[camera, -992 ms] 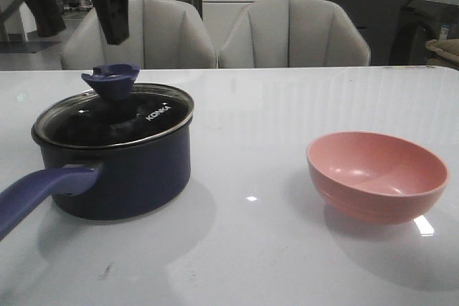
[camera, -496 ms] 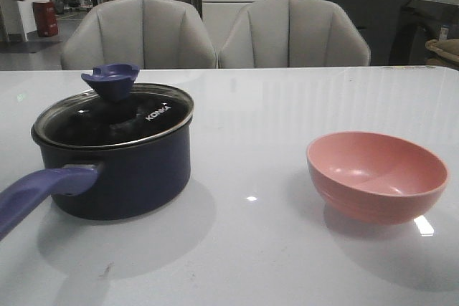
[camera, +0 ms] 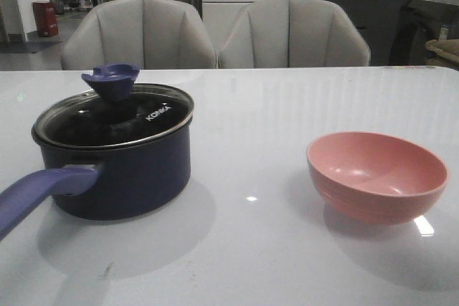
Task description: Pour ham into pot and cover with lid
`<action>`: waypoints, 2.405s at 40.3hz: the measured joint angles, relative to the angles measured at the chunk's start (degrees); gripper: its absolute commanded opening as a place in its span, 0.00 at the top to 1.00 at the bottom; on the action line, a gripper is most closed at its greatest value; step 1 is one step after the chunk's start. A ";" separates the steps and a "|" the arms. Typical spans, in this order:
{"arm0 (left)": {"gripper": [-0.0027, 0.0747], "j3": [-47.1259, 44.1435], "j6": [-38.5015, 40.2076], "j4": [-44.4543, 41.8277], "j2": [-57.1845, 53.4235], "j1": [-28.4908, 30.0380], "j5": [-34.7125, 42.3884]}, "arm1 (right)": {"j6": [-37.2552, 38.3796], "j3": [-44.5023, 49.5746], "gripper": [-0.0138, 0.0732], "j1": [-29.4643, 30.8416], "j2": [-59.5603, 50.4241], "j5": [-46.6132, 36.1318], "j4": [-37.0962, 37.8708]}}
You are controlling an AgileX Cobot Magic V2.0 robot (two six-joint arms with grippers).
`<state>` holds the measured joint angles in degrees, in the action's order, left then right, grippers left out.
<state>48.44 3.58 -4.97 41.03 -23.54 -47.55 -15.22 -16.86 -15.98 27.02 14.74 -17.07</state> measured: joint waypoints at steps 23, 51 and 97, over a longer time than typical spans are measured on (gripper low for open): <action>0.83 -25.82 0.11 0.90 -40.32 -0.04 10.33 | 0.00 0.00 0.67 0.00 0.00 0.00 0.00; 0.82 -26.56 0.11 0.80 -41.30 -0.04 10.72 | 0.00 0.00 0.67 0.00 0.00 0.00 0.00; 0.82 -48.86 0.11 0.80 -41.30 19.22 47.55 | 0.00 0.00 0.67 0.00 0.00 0.00 0.00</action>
<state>-0.41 3.69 -4.17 -0.28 -4.33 0.00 -15.22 -16.86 -15.98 27.02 14.74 -17.07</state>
